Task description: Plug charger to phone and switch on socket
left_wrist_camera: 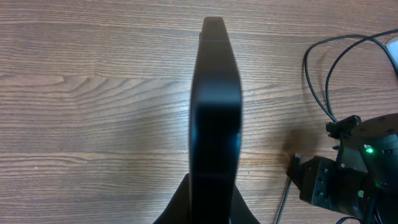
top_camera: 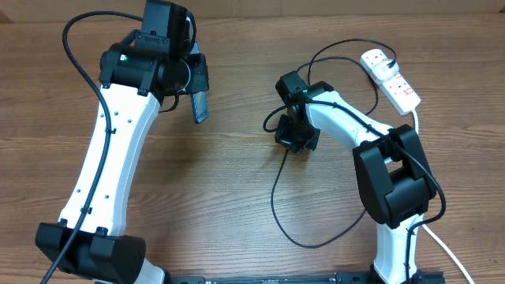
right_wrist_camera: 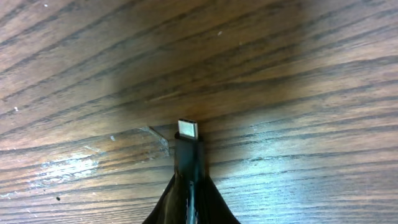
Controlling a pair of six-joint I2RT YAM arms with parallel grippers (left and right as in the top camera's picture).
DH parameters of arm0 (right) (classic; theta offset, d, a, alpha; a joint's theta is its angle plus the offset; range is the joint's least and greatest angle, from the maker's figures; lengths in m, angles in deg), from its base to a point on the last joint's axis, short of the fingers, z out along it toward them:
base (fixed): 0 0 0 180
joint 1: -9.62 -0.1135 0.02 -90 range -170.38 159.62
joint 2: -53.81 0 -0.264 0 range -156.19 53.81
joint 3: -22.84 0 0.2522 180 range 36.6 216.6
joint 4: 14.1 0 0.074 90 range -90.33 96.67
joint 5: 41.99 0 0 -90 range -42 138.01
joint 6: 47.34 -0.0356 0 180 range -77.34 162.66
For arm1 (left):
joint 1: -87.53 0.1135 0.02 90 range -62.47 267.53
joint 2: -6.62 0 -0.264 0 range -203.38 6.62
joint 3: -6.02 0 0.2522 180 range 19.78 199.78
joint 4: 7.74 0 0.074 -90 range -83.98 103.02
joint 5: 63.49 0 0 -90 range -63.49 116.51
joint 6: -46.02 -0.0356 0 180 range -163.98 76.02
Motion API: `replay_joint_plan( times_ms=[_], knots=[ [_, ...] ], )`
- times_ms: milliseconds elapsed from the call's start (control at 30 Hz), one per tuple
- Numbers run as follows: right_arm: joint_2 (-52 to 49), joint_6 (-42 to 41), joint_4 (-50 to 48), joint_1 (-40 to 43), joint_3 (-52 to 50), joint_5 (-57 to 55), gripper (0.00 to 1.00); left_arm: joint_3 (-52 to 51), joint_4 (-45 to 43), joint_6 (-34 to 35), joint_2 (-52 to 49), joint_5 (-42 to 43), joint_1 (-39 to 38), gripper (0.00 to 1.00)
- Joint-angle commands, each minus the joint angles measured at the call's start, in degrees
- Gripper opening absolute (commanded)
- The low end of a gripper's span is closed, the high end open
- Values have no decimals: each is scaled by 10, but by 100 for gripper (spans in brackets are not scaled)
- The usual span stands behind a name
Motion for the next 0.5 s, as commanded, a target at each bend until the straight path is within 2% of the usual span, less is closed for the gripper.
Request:
replay_joint_plan(
  times_ms=[0,300,467],
  knots=[
    [-31,8,-11,-3,-1,-8,4,2,-2,6,8,7,1,4],
    [-31,26,-19,-1,2,-10,4,2,-2,6,8,7,1,4],
    [-25,44,21,3,39,8,4,2,-2,6,8,7,1,4]
  ],
)
